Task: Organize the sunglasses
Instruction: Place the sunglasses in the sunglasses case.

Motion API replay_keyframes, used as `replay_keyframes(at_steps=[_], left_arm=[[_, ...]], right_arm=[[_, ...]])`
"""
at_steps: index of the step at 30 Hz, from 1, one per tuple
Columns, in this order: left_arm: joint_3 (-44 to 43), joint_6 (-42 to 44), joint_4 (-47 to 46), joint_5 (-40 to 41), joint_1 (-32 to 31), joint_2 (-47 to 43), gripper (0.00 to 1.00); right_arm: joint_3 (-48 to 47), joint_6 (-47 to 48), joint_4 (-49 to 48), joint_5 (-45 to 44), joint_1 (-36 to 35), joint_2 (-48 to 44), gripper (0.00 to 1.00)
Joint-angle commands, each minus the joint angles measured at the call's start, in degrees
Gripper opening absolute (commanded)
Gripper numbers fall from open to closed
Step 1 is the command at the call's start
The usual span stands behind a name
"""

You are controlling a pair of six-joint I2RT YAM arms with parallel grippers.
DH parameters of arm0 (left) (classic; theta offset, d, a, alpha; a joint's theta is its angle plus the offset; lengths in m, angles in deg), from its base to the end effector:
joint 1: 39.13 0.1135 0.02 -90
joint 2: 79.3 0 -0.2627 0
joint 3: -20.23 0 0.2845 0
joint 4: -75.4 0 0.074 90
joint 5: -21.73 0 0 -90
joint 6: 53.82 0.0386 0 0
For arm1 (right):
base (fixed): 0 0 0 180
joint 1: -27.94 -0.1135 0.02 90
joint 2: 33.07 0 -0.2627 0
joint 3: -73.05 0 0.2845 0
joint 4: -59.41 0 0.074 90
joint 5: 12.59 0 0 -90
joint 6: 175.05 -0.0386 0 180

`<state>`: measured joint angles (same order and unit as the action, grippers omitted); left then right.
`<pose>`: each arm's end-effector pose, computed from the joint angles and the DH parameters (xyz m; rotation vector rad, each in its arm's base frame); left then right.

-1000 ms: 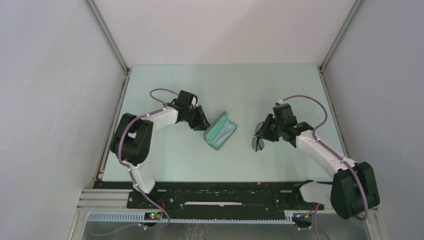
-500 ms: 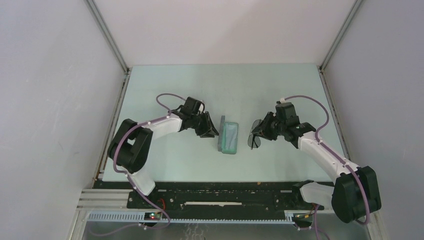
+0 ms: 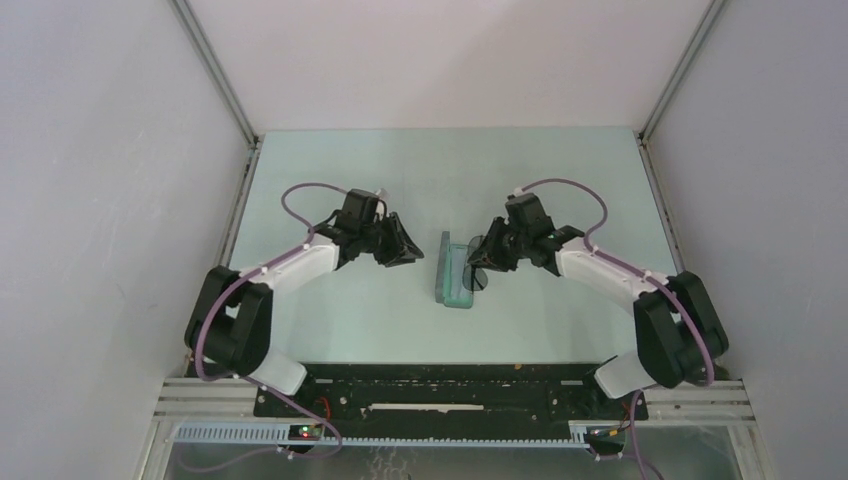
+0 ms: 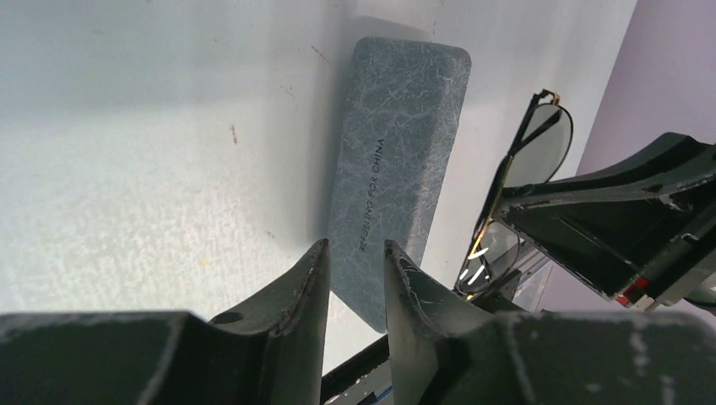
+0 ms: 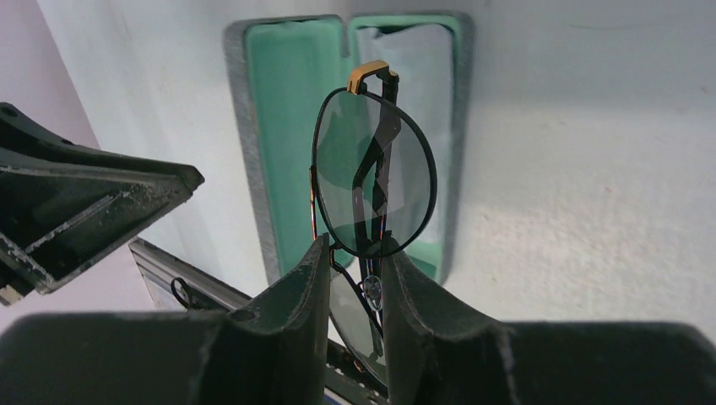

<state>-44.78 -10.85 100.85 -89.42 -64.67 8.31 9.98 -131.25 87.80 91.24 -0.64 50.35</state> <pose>0.3055 -0.1614 0.1848 -0.3008 2.5797 -0.9776 0.2855 0.1660 0.1917 0.2792 2.5715 0.8397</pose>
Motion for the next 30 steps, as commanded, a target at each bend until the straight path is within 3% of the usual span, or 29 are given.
replay_keyframes(at_steps=[1,10,30], left_arm=[[2.7,0.1,0.3,1.0,1.5,-4.8,0.35],[3.7,1.0,2.0,1.6,2.3,-6.3,0.35],[5.7,2.4,3.3,3.5,2.3,-7.8,0.35]], right_arm=[[-5.1,-0.1,-3.3,-2.0,-2.6,4.0,0.29],[-7.7,-1.8,-5.7,-1.8,-5.0,12.6,0.29],[-7.7,-3.1,-6.3,-3.2,-5.3,19.1,0.28]])
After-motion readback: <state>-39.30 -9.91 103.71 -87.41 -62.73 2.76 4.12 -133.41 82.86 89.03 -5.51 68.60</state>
